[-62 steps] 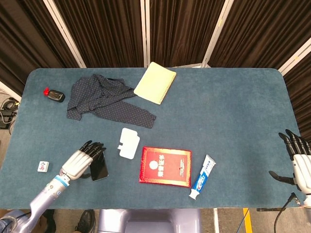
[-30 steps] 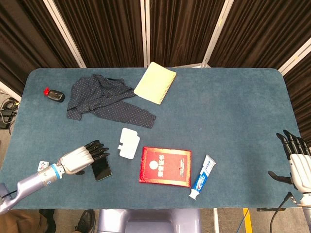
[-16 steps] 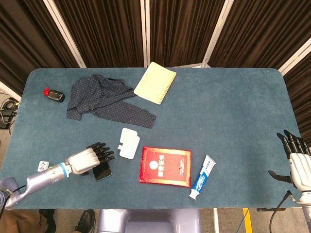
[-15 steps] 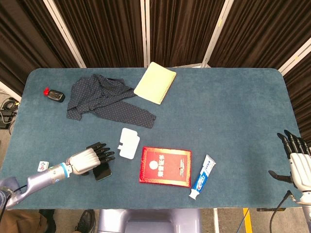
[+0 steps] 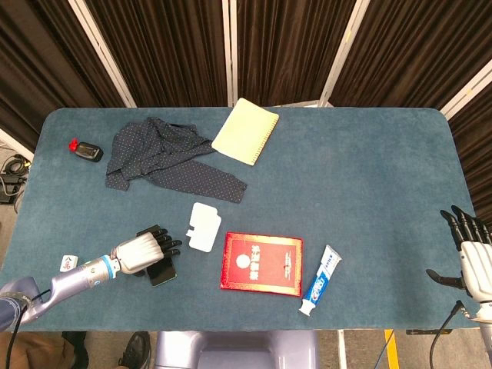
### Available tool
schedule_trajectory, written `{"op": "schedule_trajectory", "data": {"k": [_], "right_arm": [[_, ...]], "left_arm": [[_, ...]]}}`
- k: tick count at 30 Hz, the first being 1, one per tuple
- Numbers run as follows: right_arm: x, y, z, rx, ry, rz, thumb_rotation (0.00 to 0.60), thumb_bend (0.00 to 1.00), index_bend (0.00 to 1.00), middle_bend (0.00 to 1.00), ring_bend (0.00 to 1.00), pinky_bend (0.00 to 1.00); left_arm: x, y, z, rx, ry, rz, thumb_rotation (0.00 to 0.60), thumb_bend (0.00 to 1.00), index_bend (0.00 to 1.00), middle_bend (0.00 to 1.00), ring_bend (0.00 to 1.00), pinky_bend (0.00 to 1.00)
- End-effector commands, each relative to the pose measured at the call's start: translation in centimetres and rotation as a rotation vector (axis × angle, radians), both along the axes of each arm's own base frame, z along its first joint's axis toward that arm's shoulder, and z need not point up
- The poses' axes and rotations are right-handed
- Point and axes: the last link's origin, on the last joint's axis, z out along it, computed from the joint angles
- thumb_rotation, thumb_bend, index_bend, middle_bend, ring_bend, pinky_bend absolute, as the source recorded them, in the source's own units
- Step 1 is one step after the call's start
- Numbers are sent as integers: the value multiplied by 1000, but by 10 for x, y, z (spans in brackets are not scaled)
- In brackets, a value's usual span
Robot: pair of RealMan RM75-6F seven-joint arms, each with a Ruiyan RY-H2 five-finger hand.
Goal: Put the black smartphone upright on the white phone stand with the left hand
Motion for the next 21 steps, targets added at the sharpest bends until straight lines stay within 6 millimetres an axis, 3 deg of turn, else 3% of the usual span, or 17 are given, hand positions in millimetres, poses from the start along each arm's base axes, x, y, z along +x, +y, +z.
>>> {"op": "schedule_trajectory", "data": {"k": [1, 7, 17, 21], "right_arm": [[0, 0, 0, 1, 0, 1, 600, 0, 0, 0, 0, 0], [1, 0, 0, 2, 0, 2, 600, 0, 0, 0, 0, 0], [2, 1, 0, 1, -7, 8, 600, 0, 0, 0, 0, 0], [3, 2, 3, -6, -16, 12, 600, 0, 0, 0, 0, 0]], "left_arm": [[0, 0, 0, 4, -12, 1, 600, 0, 457, 260, 278, 263], [1, -2, 3, 11, -46, -30, 600, 0, 611, 403, 404, 339], [6, -7, 25, 35, -113, -103, 600, 0, 625, 415, 411, 352], [24, -9, 53, 90, -179, -261, 600, 0, 636, 422, 417, 357]]}}
